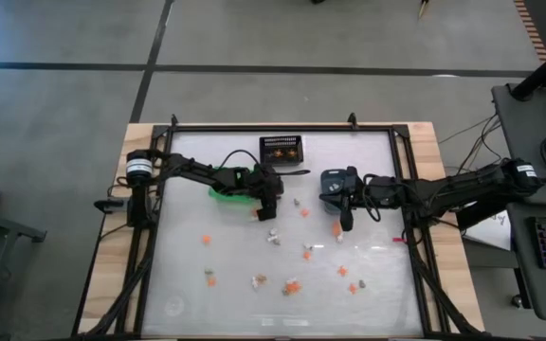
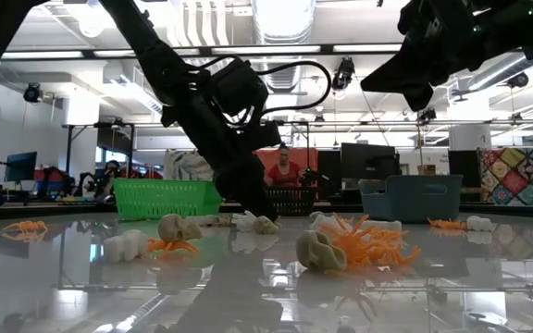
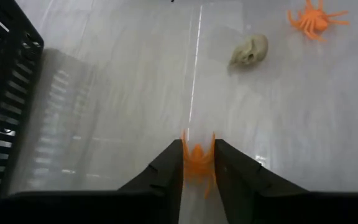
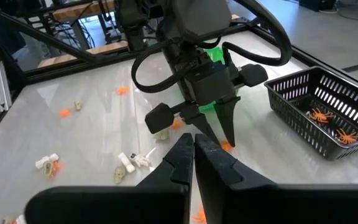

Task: Sort Halloween decoration
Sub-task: Put the orange spider toy into the black bin

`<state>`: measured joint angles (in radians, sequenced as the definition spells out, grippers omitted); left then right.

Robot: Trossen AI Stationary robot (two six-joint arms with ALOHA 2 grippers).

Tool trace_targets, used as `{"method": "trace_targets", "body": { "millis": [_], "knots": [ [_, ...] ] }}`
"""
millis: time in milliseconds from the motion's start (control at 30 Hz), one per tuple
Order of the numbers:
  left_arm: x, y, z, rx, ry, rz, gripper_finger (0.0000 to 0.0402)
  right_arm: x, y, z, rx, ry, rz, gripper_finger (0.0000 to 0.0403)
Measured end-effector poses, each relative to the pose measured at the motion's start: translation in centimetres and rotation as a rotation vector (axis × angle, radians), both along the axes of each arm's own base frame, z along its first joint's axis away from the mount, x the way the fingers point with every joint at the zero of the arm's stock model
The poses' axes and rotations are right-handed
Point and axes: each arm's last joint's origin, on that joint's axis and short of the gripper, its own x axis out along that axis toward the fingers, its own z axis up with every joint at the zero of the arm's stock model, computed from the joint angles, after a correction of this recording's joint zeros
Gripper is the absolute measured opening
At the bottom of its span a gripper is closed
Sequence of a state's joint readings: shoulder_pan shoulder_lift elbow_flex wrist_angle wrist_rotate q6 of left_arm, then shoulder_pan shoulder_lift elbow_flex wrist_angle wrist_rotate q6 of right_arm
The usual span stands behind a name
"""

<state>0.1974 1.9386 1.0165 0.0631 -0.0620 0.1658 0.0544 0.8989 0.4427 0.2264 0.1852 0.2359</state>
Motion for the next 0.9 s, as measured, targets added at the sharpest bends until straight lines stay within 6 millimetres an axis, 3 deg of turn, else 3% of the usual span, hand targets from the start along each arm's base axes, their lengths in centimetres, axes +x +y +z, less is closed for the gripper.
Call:
{"method": "trace_targets", "body": {
  "millis": [400, 633, 800, 900],
  "knots": [
    [-0.1, 0.1, 1.9, 0.013, -0.060, 0.006, 0.0040, 0.0, 0.0, 0.0, 0.000, -0.004, 0.000, 0.0009],
    [-0.2, 0.0, 2.1, 0.017, -0.043, -0.007, 0.0039, 0.0, 0.0, 0.1, 0.001, -0.011, 0.000, 0.0009],
    [-1.7, 0.1, 2.4, 0.052, 0.107, -0.079, 0.0059, 0.0, 0.0, 0.1, 0.001, -0.013, 0.001, 0.0009],
    [-1.9, 0.3, 3.9, 0.069, 0.110, -0.086, 0.0083, 0.1, 0.0, 0.2, 0.001, -0.019, 0.001, 0.0009]
  ]
}}
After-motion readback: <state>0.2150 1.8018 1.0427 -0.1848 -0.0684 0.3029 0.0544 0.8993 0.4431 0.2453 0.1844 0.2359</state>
